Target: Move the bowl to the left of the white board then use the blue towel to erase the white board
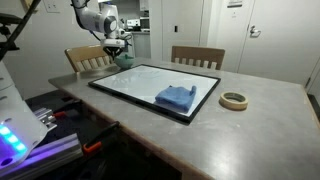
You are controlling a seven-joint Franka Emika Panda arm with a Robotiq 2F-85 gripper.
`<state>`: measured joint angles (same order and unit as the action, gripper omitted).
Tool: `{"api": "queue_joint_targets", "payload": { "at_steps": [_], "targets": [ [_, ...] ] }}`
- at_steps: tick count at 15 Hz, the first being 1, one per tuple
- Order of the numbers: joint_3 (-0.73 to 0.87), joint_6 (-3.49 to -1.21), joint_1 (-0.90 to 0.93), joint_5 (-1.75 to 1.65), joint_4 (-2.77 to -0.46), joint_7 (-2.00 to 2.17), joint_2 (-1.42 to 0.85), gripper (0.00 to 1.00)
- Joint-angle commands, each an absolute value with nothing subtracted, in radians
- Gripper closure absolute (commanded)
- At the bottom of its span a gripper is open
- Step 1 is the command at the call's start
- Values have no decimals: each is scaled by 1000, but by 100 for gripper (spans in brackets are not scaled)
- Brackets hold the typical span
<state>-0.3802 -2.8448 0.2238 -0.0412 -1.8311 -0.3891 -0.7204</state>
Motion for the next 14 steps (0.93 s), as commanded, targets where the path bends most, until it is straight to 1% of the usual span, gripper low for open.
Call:
{"api": "queue_joint_targets", "payload": {
  "at_steps": [1, 9, 10, 11, 13, 14],
  "targets": [
    [-359, -2898, 237, -66, -1965, -324, -673, 99],
    [-360, -2921, 240, -71, -2072, -279, -614, 99],
    [-361, -2922, 238, -70, -2082, -276, -608, 69],
    [-358, -2923, 240, -71, -2091, -271, -601, 68],
    [-356, -2920, 239, -69, -2119, -253, -601, 56],
    [-355, -2921, 236, -70, -2132, -248, -604, 48]
  ]
}}
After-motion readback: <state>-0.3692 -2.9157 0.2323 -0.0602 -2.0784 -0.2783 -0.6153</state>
